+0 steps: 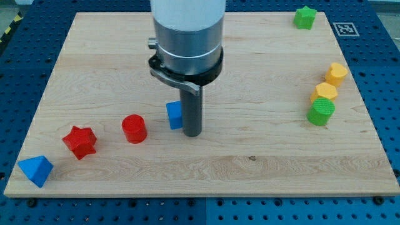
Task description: Push the green circle left a bit
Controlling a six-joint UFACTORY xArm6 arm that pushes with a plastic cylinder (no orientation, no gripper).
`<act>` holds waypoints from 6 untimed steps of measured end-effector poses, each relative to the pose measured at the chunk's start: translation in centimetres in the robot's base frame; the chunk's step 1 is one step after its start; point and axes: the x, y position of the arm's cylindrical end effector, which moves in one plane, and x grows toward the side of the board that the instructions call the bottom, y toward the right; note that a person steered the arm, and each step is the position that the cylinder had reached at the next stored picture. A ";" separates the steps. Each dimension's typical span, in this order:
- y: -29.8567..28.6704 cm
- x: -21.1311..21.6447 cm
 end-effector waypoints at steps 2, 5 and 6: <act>-0.1 -1.1; 11.2 3.3; 19.3 3.3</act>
